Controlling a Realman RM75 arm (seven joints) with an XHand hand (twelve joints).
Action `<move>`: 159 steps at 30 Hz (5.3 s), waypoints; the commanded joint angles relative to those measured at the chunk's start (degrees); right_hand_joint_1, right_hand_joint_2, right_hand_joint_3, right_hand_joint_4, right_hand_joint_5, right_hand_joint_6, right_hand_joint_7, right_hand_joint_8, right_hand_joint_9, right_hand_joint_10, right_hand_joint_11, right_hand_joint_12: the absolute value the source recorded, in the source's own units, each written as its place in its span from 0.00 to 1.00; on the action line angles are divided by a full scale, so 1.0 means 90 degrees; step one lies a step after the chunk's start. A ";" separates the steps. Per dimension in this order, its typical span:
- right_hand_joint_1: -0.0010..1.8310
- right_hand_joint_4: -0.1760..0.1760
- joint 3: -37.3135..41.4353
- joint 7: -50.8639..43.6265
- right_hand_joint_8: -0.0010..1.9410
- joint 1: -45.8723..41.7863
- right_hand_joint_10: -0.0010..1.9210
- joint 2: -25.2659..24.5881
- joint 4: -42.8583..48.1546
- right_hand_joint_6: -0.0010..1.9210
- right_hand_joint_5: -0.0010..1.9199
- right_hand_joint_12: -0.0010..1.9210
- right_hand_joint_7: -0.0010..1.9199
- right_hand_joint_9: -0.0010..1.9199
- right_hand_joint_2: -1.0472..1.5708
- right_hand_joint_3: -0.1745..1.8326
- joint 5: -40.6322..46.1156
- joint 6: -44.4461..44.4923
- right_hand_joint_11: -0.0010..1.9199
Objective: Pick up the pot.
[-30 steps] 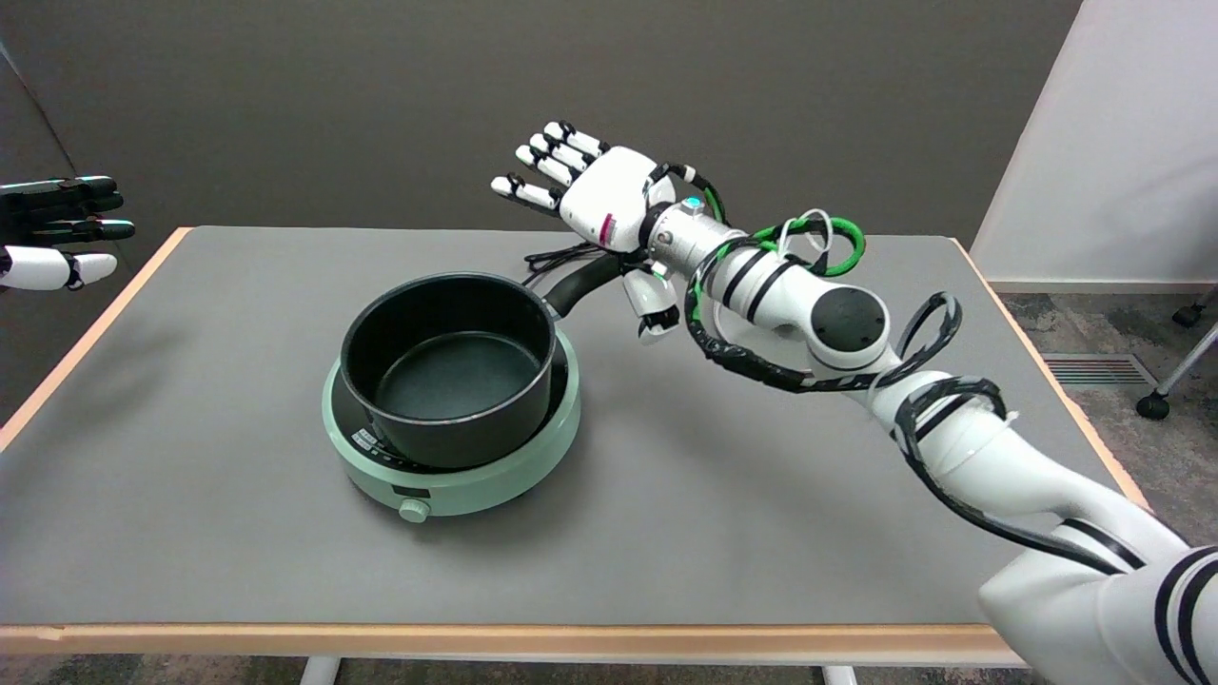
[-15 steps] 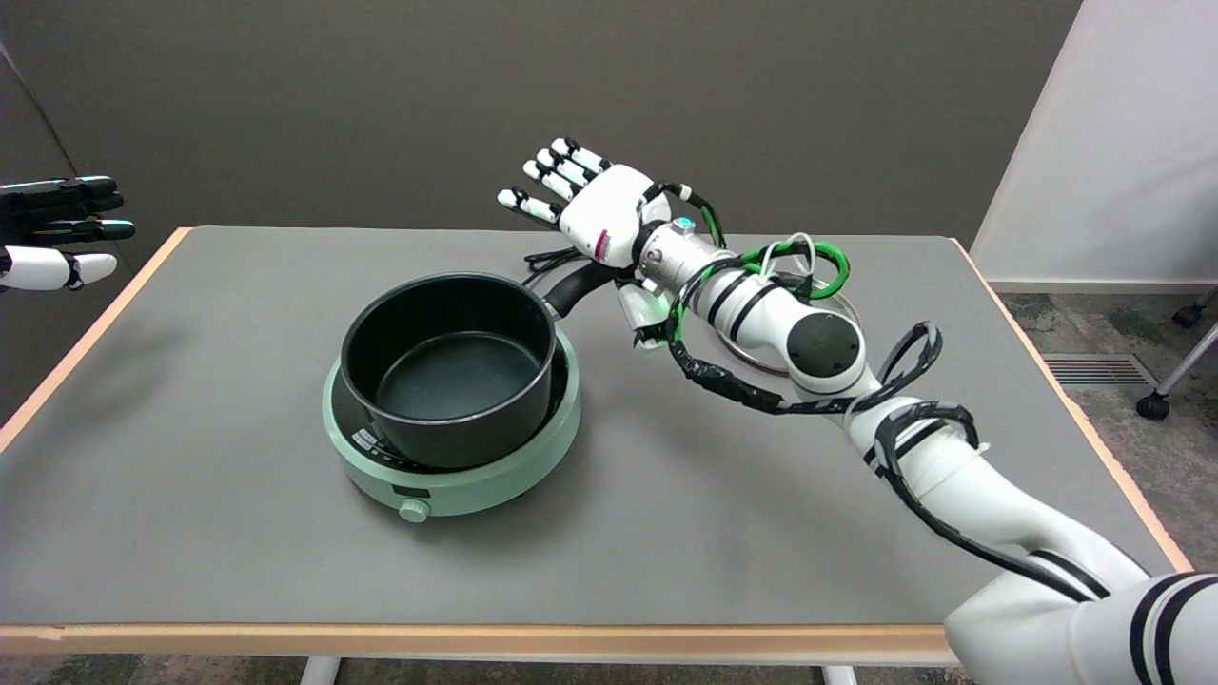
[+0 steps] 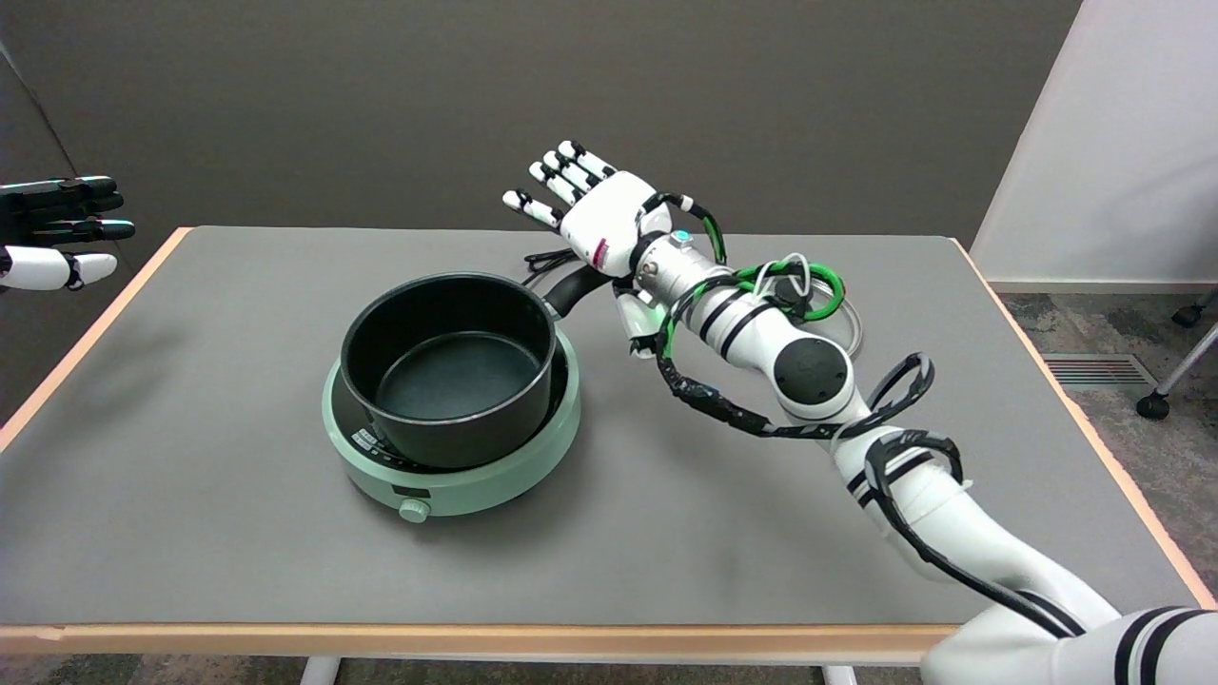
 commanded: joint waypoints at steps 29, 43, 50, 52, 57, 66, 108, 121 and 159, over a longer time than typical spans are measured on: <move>0.60 1.00 0.0186 0.0029 0.00 0.0219 0.00 -0.0611 -0.0539 0.00 0.00 0.00 0.00 0.00 0.05 0.65 -0.0677 0.0214 0.00; 0.60 1.00 0.0248 0.0037 0.02 0.0237 0.02 -0.0497 -0.0539 0.02 0.02 0.02 0.02 0.02 0.06 0.72 -0.0677 0.0391 0.02; 0.60 1.00 0.0248 0.0055 0.16 0.0246 0.16 -0.0392 -0.0469 0.16 0.16 0.16 0.16 0.16 0.06 0.97 -0.0677 0.0469 0.16; 0.60 1.00 0.0248 0.0063 0.19 0.0246 0.19 -0.0380 -0.0459 0.19 0.19 0.19 0.19 0.19 0.05 1.00 -0.0677 0.0481 0.19; 0.58 1.00 0.0248 0.0064 0.26 0.0245 0.26 -0.0328 -0.0450 0.26 0.26 0.26 0.26 0.26 0.07 0.94 -0.0669 0.0490 0.26; 0.59 1.00 0.0248 0.0073 0.33 0.0253 0.34 -0.0300 -0.0493 0.34 0.34 0.34 0.34 0.34 0.13 0.74 -0.0668 0.0490 0.34; 0.64 0.17 0.0266 0.0073 0.78 0.0601 0.79 -0.0158 -0.0983 0.79 0.79 0.79 0.79 0.79 0.33 1.00 0.0192 0.0508 0.79; 0.64 0.29 0.0204 0.0073 0.93 0.0602 0.94 -0.0105 -0.0858 0.94 0.94 0.94 0.94 0.94 0.44 0.94 0.0406 0.0454 0.94; 0.35 0.27 0.0133 0.0428 0.90 0.0442 0.91 0.0408 -0.0471 0.91 0.91 0.91 0.91 0.91 0.86 0.16 0.1250 0.0126 0.91</move>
